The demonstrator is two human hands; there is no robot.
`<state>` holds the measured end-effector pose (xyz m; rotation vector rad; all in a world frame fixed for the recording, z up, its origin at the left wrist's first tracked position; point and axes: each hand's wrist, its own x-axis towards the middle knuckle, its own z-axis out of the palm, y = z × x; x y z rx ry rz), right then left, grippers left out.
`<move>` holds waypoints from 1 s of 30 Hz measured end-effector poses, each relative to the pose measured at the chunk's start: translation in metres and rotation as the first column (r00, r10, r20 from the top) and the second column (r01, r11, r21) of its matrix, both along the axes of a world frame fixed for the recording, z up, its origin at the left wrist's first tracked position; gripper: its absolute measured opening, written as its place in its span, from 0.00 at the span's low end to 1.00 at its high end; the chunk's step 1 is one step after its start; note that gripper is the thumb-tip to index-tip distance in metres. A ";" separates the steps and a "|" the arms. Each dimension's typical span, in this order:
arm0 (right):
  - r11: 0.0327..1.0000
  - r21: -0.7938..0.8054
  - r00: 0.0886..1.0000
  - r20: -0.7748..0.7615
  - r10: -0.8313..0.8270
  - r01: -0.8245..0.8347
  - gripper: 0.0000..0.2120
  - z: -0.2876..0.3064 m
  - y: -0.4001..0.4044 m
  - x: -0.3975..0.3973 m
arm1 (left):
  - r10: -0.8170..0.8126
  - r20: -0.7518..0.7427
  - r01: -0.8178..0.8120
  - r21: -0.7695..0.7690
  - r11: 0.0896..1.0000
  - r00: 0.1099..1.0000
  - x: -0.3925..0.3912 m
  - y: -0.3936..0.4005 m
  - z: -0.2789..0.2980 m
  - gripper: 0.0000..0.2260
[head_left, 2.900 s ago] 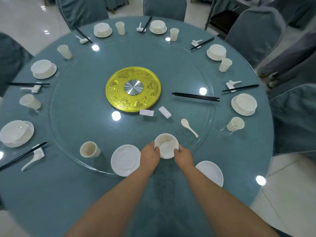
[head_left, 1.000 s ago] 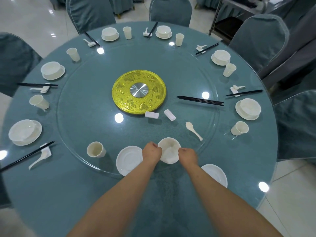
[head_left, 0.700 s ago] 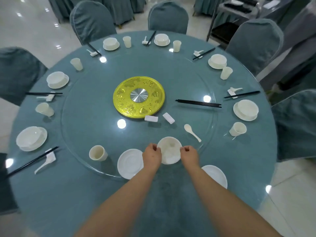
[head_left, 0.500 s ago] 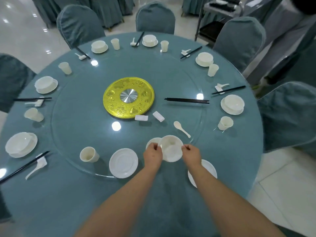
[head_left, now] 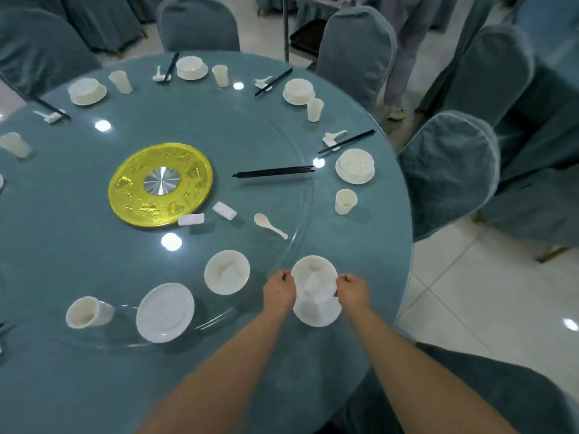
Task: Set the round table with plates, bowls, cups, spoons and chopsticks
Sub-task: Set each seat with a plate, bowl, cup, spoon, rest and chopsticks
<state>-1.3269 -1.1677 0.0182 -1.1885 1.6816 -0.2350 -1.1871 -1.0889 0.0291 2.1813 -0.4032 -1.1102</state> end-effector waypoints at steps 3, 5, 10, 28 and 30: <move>0.999 0.027 1.000 -0.011 0.017 -0.017 0.10 -0.010 0.001 -0.009 | 0.006 -0.031 -0.005 0.028 1.000 1.000 -0.010 0.000 -0.011 0.13; 0.999 0.049 1.000 -0.014 0.011 -0.010 0.10 -0.019 0.003 -0.013 | 0.008 -0.044 -0.007 0.040 0.999 0.999 -0.013 0.001 -0.020 0.13; 0.997 0.079 0.998 -0.053 0.020 -0.016 0.12 -0.037 0.013 -0.024 | -0.027 -0.033 0.030 0.108 0.994 0.999 -0.019 0.006 -0.034 0.14; 0.991 0.129 0.999 -0.031 -0.020 0.024 0.14 -0.048 0.016 -0.019 | 0.015 -0.088 -0.007 0.097 0.995 0.996 -0.019 0.006 -0.049 0.15; 0.992 0.125 0.999 -0.038 -0.020 0.025 0.14 -0.048 0.018 -0.018 | 0.012 -0.087 -0.003 0.101 0.995 0.996 -0.018 0.007 -0.051 0.15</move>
